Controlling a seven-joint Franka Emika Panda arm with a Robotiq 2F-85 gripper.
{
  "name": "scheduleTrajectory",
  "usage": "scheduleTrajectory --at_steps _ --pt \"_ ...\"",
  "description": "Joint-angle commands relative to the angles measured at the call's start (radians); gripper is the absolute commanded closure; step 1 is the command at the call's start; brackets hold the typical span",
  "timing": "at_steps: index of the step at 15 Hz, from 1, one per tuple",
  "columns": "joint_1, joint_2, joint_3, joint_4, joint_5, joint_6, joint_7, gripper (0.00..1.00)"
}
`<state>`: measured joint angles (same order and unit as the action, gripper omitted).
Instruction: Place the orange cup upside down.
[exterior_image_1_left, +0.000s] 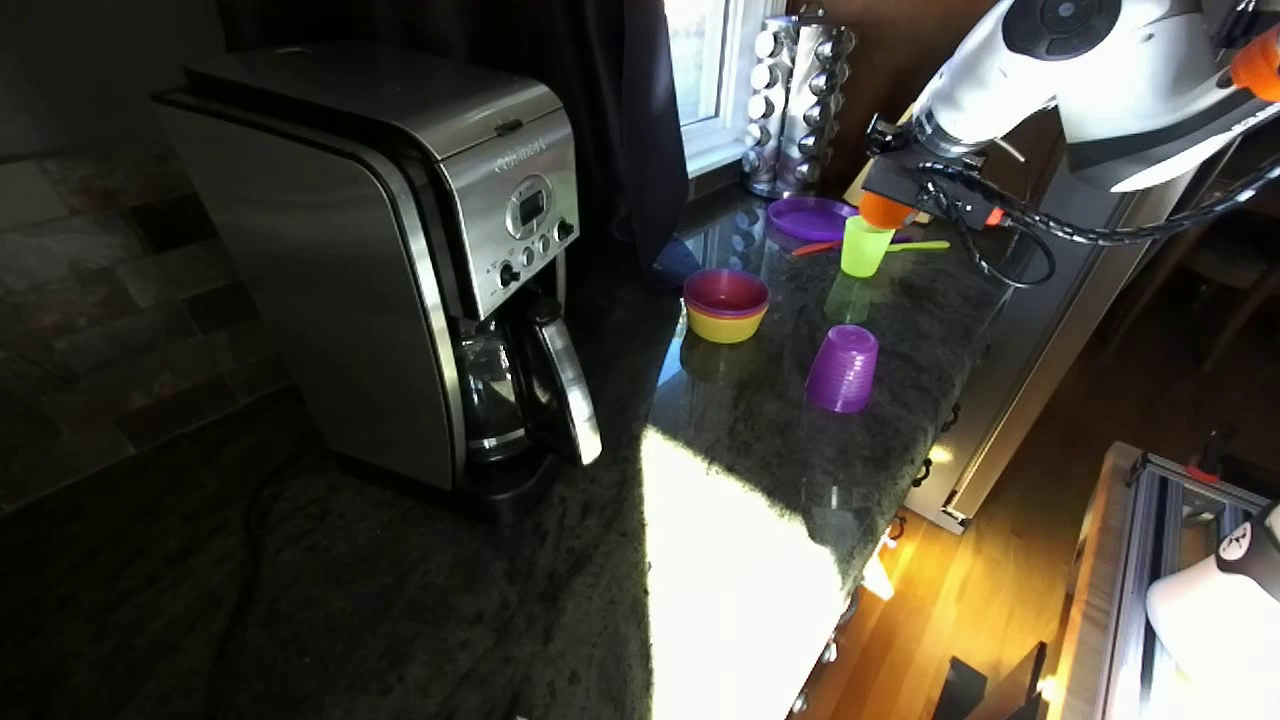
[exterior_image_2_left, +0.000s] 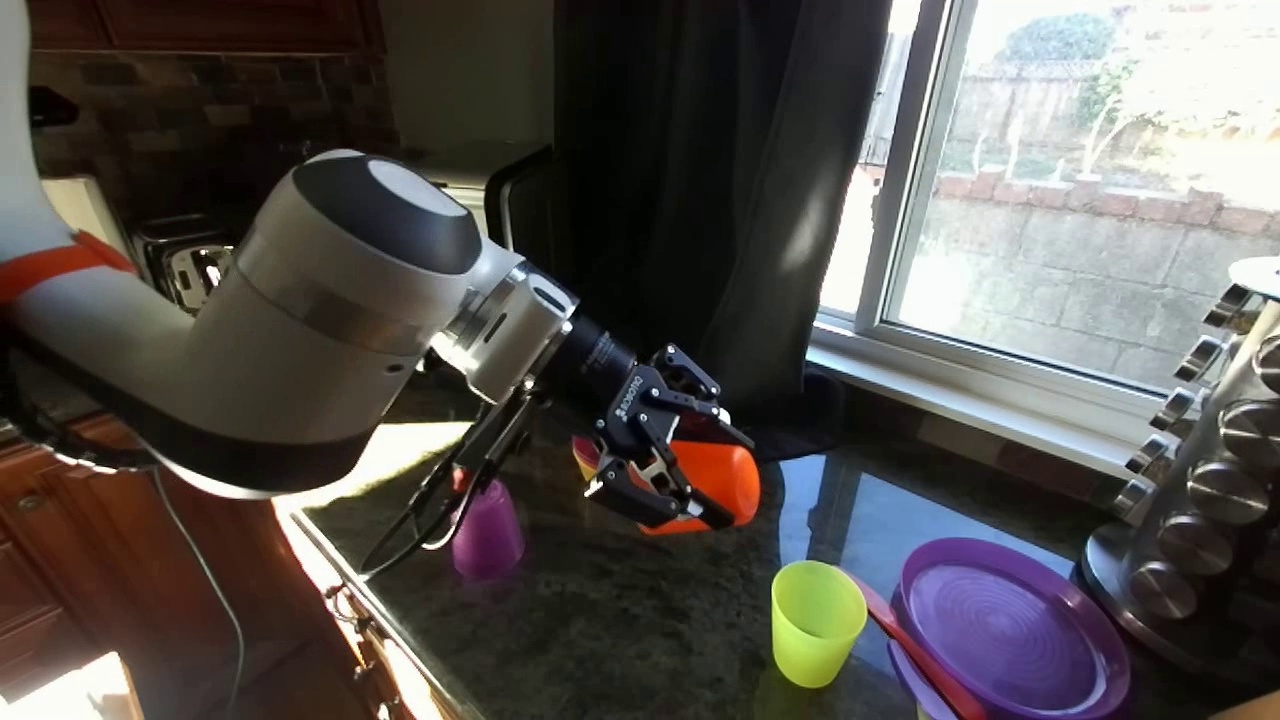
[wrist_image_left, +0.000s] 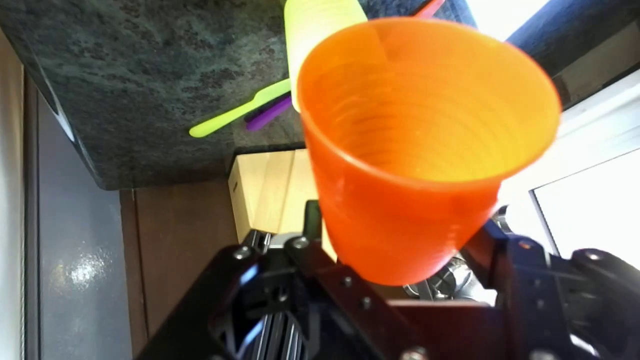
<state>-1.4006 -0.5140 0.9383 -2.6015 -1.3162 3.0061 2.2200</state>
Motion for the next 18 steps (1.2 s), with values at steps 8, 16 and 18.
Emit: scheduleTrajectory --at_steps 8,16,18 --pt "-0.198 0.007 0.350 0.138 -0.456 -0.193 0.515 0.58" --pt "-0.270 0.209 0.469 0.145 -0.656 -0.511 0.596 0.58" --pt "-0.232 0.379 0.459 0.156 -0.678 -0.672 0.498 0.58"
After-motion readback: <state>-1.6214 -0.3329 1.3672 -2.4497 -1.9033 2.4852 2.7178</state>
